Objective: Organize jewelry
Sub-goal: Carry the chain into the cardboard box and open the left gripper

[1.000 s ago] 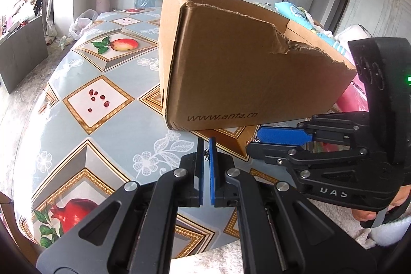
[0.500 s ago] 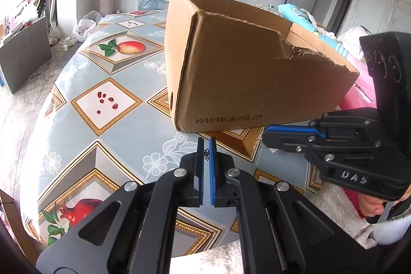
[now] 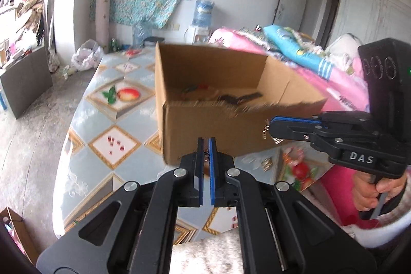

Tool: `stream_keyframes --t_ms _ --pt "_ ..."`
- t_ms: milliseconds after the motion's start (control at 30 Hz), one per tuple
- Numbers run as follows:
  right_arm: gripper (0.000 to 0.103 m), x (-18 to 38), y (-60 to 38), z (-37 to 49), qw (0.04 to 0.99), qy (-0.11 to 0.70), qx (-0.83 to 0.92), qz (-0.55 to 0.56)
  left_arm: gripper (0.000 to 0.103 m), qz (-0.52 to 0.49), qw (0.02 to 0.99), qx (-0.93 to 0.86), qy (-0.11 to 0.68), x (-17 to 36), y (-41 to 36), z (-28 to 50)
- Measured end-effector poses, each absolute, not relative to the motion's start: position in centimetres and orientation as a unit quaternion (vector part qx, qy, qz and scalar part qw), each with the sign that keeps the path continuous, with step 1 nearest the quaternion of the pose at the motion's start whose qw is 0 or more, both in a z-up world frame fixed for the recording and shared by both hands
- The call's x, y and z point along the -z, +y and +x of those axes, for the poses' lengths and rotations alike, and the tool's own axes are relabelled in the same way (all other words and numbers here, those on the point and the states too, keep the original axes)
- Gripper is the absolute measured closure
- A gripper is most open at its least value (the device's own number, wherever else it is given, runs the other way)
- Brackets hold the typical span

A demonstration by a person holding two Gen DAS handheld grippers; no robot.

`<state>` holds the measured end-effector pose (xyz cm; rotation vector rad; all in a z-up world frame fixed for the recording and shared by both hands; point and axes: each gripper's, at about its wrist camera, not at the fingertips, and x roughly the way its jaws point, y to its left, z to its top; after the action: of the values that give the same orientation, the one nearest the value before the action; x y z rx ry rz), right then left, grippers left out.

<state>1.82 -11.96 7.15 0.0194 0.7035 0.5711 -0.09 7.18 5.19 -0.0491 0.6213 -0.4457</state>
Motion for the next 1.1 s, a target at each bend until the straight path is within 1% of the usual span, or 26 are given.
stream_keyframes --t_ms 200,300,367,433,600,667,833,867,900,933,967,1100 --pt "0.1 -12.0 -15.7 2.3 0.922 0.282 -0.266 0.016 0.1 -0.012 0.93 0.273 0.246 -11.0 5.3 -0.1" --pt "0.1 -13.4 -18.1 4.6 0.92 0.288 -0.263 0.033 0.1 -0.006 0.921 0.301 0.246 -12.4 3.5 1.9" --pt "0.1 -13.3 -19.3 6.3 0.914 0.306 -0.263 0.04 0.1 -0.003 0.915 0.311 0.257 -12.6 2.3 3.6" --pt "0.1 -12.2 -20.5 8.9 0.904 0.339 -0.257 0.046 0.1 0.002 0.907 0.314 0.282 -12.1 0.5 6.1" --pt "0.1 -8.6 -22.2 13.9 0.879 0.414 -0.232 0.052 0.1 -0.009 0.865 0.298 0.404 -7.9 -2.9 13.1" --pt "0.1 -7.3 -22.7 15.4 0.864 0.444 -0.232 0.053 0.1 -0.01 0.85 0.29 0.439 -6.5 -3.7 14.7" --pt "0.1 -6.2 -22.9 17.4 0.847 0.475 -0.234 0.048 0.1 -0.019 0.824 0.285 0.49 -4.0 -5.1 17.4" --pt "0.1 -6.4 -22.9 17.5 0.845 0.479 -0.233 0.048 0.098 -0.023 0.821 0.282 0.496 -3.9 -5.0 17.6" --pt "0.1 -6.4 -23.0 17.7 0.845 0.48 -0.231 0.05 0.093 -0.028 0.816 0.278 0.506 -3.6 -5.0 18.0" --pt "0.099 -6.4 -23.0 17.8 0.844 0.481 -0.231 0.051 0.08 -0.035 0.812 0.276 0.513 -3.6 -5.0 18.2" --pt "0.099 -6.4 -23.1 17.9 0.844 0.48 -0.232 0.052 0.072 -0.043 0.81 0.275 0.516 -3.5 -4.9 18.4" --pt "0.099 -6.4 -23.4 18.2 0.846 0.476 -0.233 0.06 0.071 -0.055 0.811 0.27 0.517 -3.6 -4.5 18.6"
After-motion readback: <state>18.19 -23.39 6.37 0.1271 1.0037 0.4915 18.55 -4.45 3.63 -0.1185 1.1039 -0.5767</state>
